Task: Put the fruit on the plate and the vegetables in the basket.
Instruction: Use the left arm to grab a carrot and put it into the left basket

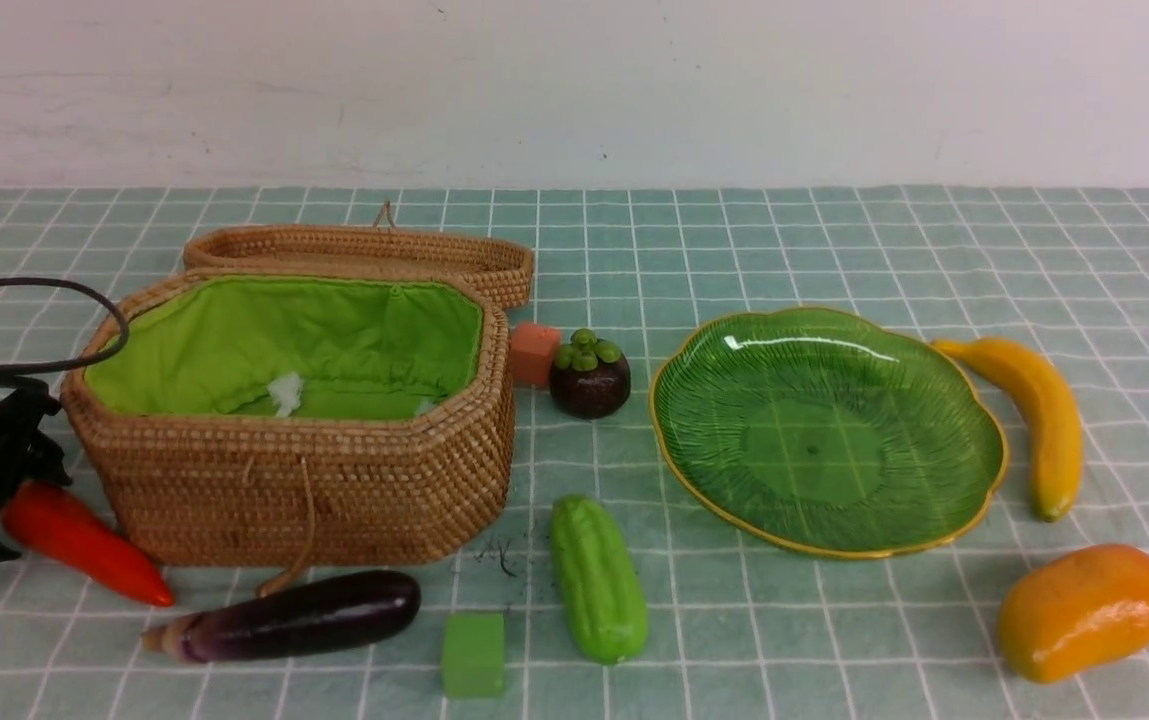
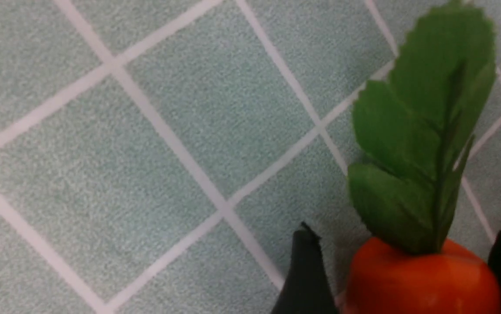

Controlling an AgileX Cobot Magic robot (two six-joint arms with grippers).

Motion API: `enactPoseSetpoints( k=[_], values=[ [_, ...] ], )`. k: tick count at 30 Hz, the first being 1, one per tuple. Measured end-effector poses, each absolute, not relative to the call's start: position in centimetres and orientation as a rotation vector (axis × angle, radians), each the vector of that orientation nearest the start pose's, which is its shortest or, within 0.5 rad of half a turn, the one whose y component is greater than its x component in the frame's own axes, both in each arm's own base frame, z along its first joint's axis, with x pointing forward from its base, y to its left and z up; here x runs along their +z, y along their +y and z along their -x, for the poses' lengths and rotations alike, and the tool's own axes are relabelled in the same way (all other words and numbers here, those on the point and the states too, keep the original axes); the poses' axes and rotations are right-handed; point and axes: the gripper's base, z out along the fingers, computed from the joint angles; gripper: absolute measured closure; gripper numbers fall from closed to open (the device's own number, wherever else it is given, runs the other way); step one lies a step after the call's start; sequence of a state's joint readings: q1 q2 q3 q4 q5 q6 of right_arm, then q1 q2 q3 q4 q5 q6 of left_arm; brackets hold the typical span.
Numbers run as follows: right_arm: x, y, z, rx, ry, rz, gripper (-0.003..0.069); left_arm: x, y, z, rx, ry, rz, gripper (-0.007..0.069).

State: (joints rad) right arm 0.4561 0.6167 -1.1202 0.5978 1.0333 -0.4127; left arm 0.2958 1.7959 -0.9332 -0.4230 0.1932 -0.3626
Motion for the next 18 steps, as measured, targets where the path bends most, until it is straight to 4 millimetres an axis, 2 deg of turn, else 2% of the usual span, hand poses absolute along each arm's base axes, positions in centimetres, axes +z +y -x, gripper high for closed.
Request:
enactPoseSetpoints(
  k=[3, 6, 11, 14, 18],
  values=[
    [44.8, 6.7, -3.7, 0.737, 1.76, 0.837, 0.0629, 15.6, 9.4, -33.5, -0.293, 2.203, 1.275, 0.0146],
    [44.8, 6.7, -3.7, 0.737, 1.76, 0.837, 0.0625, 15.5, 9.4, -33.4, -0.297, 2.213, 1.281, 0.0248],
    [44.8, 6.7, -3.7, 0.737, 1.76, 0.837, 0.0623, 15.8, 9.3, -33.3, -0.298, 2.225, 1.27, 0.025],
    [44.8, 6.7, -3.7, 0.737, 1.76, 0.837, 0.0621, 17.3, 9.2, -32.9, -0.279, 2.225, 1.2, 0.025],
    [44.8, 6.7, -3.7, 0.736, 1.756, 0.833, 0.062, 20.5, 9.1, -32.1, -0.232, 2.203, 1.065, 0.025]
  ],
)
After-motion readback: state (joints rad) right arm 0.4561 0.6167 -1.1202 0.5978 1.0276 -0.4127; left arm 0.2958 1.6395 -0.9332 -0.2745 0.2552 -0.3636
